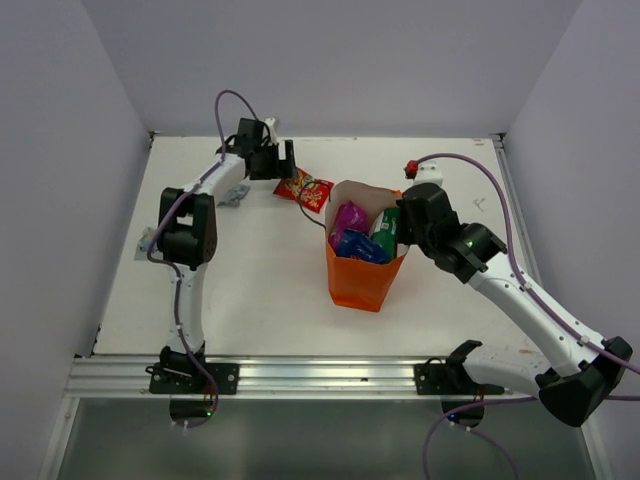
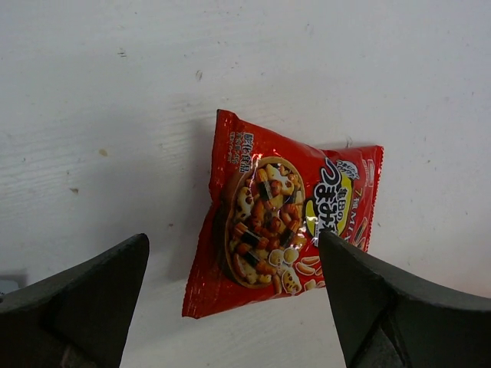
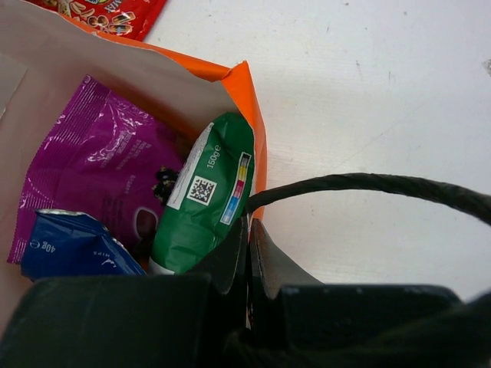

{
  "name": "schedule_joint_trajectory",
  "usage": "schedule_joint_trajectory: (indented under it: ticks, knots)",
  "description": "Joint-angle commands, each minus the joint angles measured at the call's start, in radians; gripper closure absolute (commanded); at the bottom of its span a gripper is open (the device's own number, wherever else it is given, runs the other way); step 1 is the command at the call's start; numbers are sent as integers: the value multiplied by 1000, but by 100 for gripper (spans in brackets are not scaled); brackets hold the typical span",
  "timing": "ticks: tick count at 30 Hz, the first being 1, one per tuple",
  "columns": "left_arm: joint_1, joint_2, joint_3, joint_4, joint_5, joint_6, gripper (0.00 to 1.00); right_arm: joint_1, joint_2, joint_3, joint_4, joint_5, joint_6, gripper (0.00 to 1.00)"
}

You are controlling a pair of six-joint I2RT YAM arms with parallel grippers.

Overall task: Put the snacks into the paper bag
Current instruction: Pick up the snack from the center of the board.

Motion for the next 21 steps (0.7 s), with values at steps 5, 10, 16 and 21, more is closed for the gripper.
schedule_joint_trajectory:
  ticks: [5, 10, 16, 21]
  knots:
    - [2, 60, 47, 106, 151, 59, 10, -5, 1, -6, 37, -21, -35, 100]
    - [2, 74, 13, 142, 165, 48, 18, -4, 1, -6, 36, -27, -32, 100]
    - [2, 81, -33, 173, 168, 38, 47, -5, -16, -17, 33, -30, -23, 100]
    - [2, 1, -94, 170, 165, 51, 85, -4, -44, -35, 49, -22, -27, 100]
